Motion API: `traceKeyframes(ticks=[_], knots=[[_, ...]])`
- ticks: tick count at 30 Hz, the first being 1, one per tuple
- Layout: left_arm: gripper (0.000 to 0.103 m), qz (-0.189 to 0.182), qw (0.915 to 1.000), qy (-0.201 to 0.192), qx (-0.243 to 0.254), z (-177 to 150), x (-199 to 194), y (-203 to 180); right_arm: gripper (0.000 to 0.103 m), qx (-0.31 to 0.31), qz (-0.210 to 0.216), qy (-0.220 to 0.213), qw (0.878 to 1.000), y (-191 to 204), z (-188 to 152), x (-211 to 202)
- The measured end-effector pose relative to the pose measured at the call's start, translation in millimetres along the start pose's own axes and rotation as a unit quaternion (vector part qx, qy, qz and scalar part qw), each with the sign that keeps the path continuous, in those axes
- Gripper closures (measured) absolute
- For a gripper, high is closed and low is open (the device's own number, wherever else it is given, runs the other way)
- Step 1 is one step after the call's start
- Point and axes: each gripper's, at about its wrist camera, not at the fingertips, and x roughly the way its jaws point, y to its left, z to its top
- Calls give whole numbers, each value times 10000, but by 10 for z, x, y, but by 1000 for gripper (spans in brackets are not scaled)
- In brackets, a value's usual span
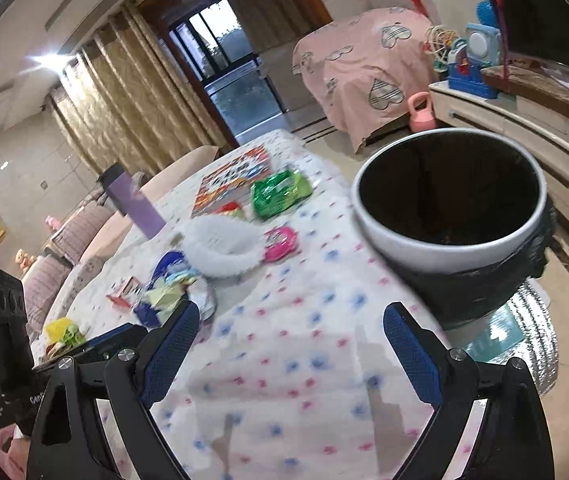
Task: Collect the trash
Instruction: 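Grasp the blue plastic wrapper with the left tool while the right tool grasps crumpled paper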
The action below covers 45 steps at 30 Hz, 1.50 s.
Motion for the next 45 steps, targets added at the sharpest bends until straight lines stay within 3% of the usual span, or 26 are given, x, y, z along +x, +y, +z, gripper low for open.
traceKeyframes(ticks=[10,17,22,30,31,32,34,35,45], knots=[[41,277,9989,38,-385,-58,-65,503,9,-377,189,332,9986,422,-151,251],[41,357,9986,136,-374,43,8,690,13,-584,325,552,9962,623,-190,495],[41,386,9983,236,-362,122,125,788,40,-627,250,654,9956,671,-141,677],[41,281,9988,328,-209,280,356,758,45,-505,391,886,9940,638,-31,974],[43,263,9989,341,-170,295,389,741,51,-515,398,916,9937,636,-27,1000],[53,255,9990,343,-143,301,411,730,57,-531,412,980,9929,642,-27,1049],[71,138,9989,423,-127,313,460,715,84,-533,442,1067,9919,660,-38,1098],[72,53,9989,437,-134,311,464,706,89,-557,432,1078,9917,665,-50,1097],[80,-48,9995,237,-217,141,174,586,90,-633,385,813,9939,531,-130,613]])
